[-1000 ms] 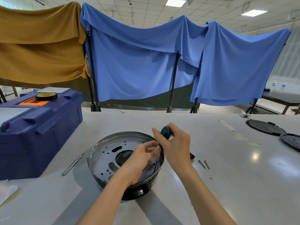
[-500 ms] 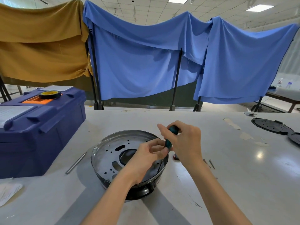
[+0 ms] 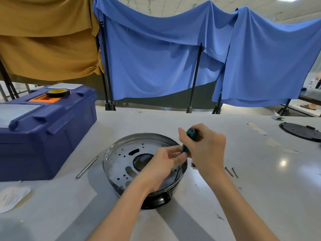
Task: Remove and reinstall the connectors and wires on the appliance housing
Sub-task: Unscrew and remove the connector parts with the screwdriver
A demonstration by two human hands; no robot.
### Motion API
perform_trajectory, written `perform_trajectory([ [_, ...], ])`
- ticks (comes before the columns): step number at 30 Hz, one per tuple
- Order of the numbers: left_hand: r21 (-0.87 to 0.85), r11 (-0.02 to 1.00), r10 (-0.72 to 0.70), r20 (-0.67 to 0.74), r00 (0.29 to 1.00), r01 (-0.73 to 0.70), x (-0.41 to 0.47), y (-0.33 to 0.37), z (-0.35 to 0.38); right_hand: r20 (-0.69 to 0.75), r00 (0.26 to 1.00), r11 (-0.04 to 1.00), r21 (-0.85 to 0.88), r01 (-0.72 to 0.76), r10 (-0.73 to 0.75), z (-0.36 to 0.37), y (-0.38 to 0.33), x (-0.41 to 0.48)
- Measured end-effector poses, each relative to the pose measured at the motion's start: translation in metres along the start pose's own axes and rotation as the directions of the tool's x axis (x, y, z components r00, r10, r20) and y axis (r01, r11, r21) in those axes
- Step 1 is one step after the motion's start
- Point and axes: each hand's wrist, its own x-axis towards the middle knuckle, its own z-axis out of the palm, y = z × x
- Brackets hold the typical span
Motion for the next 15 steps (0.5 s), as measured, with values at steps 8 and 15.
perform_trajectory([
  [8, -0.137, 0.990, -0.015, -0.023, 1.000, 0.012, 0.001, -0.003, -0.009, 0.518, 0.853, 0.808, 0.477, -0.347, 0.062, -0.016, 0.009, 0.017],
  [15, -0.086, 0.996, -0.021, -0.065, 0.998, 0.015, 0.005, -0.002, -0.005, 0.089, 0.991, 0.988, 0.113, -0.107, 0.098, 0.008, 0.001, 0.002],
])
